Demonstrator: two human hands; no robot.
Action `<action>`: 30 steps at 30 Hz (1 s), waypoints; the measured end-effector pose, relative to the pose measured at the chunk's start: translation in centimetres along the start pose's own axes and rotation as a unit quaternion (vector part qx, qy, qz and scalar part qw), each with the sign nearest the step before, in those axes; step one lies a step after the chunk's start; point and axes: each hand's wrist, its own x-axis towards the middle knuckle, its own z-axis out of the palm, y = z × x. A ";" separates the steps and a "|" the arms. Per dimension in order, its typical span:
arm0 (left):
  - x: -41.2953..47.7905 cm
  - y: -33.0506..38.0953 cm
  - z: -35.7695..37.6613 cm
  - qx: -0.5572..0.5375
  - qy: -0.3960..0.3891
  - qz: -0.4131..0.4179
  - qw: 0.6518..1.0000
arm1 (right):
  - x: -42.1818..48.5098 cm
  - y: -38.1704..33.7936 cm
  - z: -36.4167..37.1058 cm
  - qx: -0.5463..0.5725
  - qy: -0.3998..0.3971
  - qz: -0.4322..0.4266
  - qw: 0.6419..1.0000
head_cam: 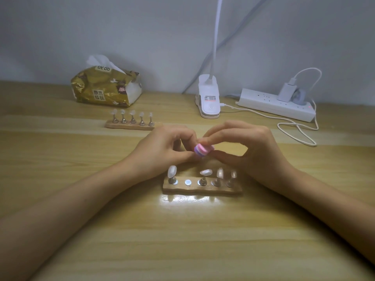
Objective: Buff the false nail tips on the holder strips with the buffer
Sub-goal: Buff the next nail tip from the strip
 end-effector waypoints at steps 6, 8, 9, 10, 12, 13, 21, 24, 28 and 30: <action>0.0 0.1 0.0 -0.011 -0.005 -0.001 1.000 | -0.1 0.1 -0.2 -0.006 -0.004 0.004 1.000; 0.0 0.1 0.0 -0.006 0.001 -0.006 1.000 | 0.0 0.2 -0.3 0.012 -0.005 0.025 1.000; 0.0 0.1 0.0 -0.007 0.003 -0.007 1.000 | 0.0 0.3 -0.4 0.021 -0.006 0.035 0.999; 0.0 0.1 0.0 -0.008 0.004 -0.007 1.000 | -0.1 0.3 -0.4 0.020 -0.006 0.034 0.999; -0.1 0.1 0.0 -0.007 0.006 -0.005 1.000 | -0.1 0.2 -0.3 0.000 -0.005 0.010 1.000; -0.1 0.1 0.0 -0.005 0.009 -0.005 1.000 | -0.1 0.3 -0.3 0.001 -0.006 0.013 1.000; 0.1 -0.1 0.1 -0.002 0.008 -0.004 1.000 | -0.1 0.0 0.0 0.014 -0.001 0.020 1.000; 0.0 0.0 0.1 -0.008 0.011 -0.006 1.000 | 0.0 0.0 -0.2 0.031 0.000 0.035 0.999; 0.0 -0.1 0.1 0.004 0.015 0.002 1.000 | 0.1 -0.1 0.2 0.006 0.002 -0.002 1.000; 0.0 -0.1 0.0 0.001 0.013 -0.001 1.000 | 0.0 0.3 -0.3 0.030 -0.002 0.043 0.999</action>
